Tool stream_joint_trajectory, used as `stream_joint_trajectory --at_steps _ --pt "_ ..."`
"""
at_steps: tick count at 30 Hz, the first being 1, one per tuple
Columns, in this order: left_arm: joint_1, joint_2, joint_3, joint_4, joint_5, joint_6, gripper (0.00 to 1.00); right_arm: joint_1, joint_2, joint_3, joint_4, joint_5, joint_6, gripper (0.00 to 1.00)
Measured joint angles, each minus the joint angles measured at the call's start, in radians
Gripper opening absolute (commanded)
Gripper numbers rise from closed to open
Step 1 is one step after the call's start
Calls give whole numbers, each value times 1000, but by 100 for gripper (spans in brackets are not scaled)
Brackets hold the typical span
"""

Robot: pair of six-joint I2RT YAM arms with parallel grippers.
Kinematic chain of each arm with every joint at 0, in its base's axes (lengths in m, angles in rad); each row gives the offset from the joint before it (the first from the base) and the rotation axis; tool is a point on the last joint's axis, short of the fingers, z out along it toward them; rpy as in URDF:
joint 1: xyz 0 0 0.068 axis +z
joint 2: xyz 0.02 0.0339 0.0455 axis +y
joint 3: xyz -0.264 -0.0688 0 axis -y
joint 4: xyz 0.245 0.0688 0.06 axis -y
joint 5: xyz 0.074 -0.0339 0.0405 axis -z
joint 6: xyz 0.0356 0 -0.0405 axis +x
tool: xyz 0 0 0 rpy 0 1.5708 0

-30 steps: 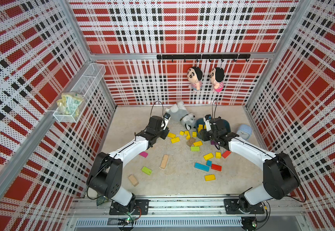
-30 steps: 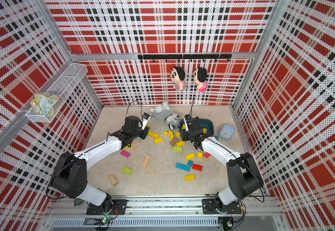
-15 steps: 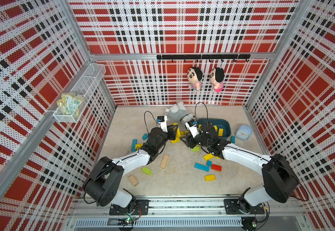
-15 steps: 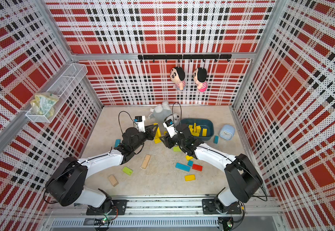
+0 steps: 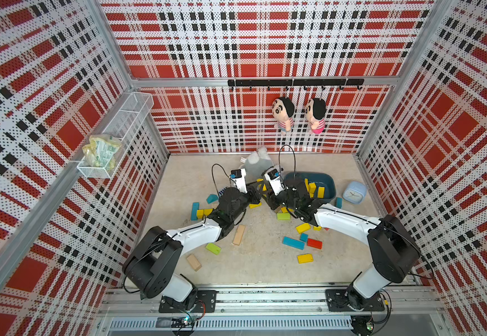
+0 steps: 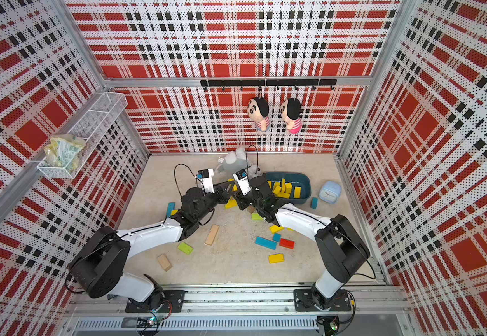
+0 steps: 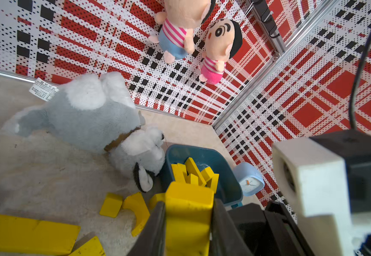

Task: Pick out the yellow building blocks
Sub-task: Pick up the building block from the center of the board, then place the building block in the storage box.

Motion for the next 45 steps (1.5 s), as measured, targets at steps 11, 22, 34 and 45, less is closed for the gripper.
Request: stream_joint_trajectory --at_steps 11,22,34,45 --pt "-12 0 0 7 -55 -21 76 5 2 -10 26 31 -6 0" --pt "47 -56 0 -7 -137 68 92 -170 -73 -96 -44 102 85 0" --pt "76 -53 -12 -85 -221 126 92 -309 114 130 -266 208 182 2" --pt "70 -4 -3 -159 -237 162 91 -325 221 150 -325 256 223 19"
